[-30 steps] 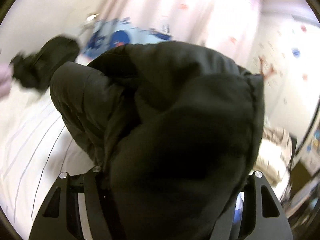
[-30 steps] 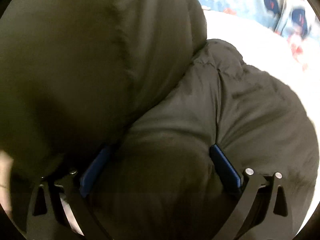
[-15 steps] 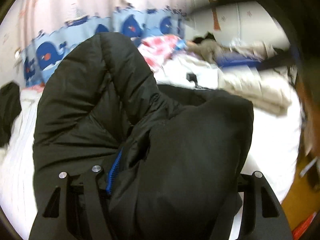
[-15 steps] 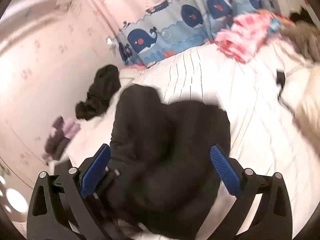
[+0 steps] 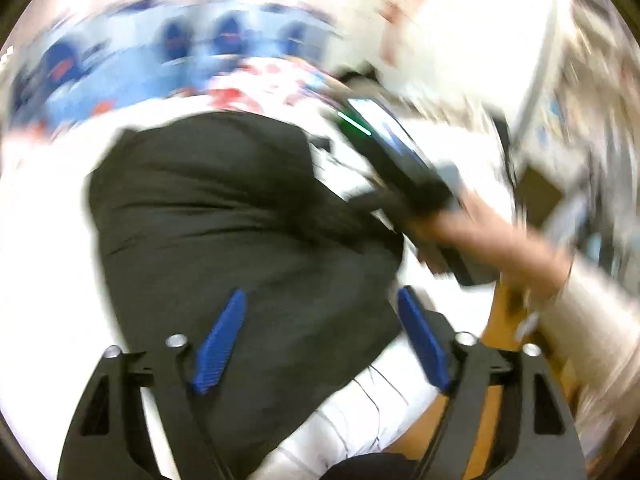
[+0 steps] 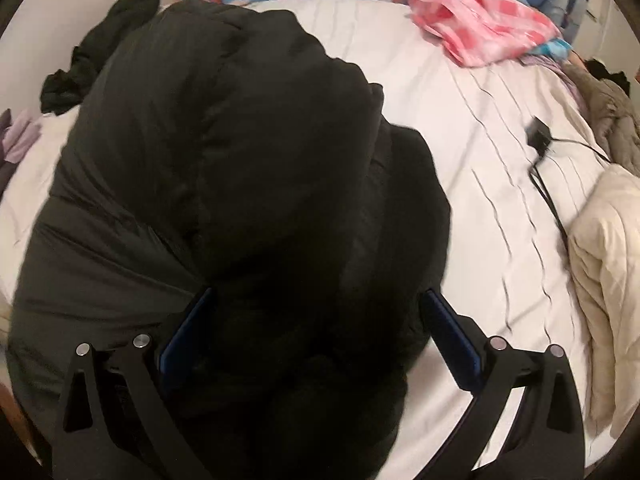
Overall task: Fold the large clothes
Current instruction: 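Fold the jacket again with the left tool onto the right tool's side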
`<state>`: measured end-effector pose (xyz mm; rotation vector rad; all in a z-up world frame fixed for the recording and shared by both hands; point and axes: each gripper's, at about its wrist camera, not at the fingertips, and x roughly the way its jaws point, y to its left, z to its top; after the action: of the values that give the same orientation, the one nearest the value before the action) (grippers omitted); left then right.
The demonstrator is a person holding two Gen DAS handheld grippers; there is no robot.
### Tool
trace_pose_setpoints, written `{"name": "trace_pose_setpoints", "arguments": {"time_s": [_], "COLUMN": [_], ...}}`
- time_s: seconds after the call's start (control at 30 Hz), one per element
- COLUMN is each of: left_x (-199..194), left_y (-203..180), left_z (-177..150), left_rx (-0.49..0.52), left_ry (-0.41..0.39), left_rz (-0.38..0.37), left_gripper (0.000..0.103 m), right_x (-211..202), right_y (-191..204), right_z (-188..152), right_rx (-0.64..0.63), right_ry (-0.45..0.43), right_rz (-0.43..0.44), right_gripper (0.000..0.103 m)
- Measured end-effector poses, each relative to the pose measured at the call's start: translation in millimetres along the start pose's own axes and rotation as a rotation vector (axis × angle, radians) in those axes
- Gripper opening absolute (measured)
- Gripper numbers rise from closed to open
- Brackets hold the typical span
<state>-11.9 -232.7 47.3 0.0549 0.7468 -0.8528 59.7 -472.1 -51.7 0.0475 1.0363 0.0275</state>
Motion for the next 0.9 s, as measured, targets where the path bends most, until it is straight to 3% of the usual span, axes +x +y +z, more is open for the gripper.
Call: {"name": "trace_pose_setpoints", "arguments": {"time_s": [0.1,0.17,0.23,0.3,0.37,0.4,0.53,0.6,0.7,0.8,0.87,0.9], "left_x": [-12,5,38,61,78,81,73,49,20,-4,-22,-32], "left_y": [87,144,172,162,159,153,132,122,120,157,172,179], "left_z": [3,-5,-12,-26,-29,-25,14,24,17,-1,-8,-9], "left_rx": [-0.307,-0.508,-0.628,-0.661,-0.668,-0.655,-0.522,-0.423,-0.332,-0.336,-0.353,-0.345], "left_ry": [-0.032,0.005,0.094,0.123,0.131,0.125,0.111,0.098,0.115,0.169,0.136,0.115], "left_rz": [0.067,0.044,0.004,-0.054,-0.099,-0.078,-0.072,-0.016,0.084,0.201,0.352,0.386], "left_gripper": [0.086,0.087,0.09,0.097,0.097,0.097,0.094,0.093,0.093,0.093,0.093,0.093], "right_x": [3,4,8,11,18,20,20,19,26,30,29,27], "right_y": [1,-2,-8,-13,-15,-17,-13,11,64,95,102,103], "right_z": [-13,-13,-14,-23,-34,-38,-49,-49,-54,-65,-66,-65], "right_rx": [0.025,0.044,0.08,0.149,0.227,0.261,0.416,0.419,0.328,0.236,0.228,0.226], "right_ry": [0.011,0.006,-0.005,-0.021,-0.045,-0.062,-0.138,-0.164,-0.136,-0.116,-0.103,-0.092], "right_rz": [0.001,0.007,0.026,0.069,0.12,0.146,0.298,0.363,0.463,0.491,0.505,0.502], "right_gripper": [0.097,0.097,0.097,0.097,0.097,0.097,0.097,0.097,0.097,0.097,0.097,0.097]}}
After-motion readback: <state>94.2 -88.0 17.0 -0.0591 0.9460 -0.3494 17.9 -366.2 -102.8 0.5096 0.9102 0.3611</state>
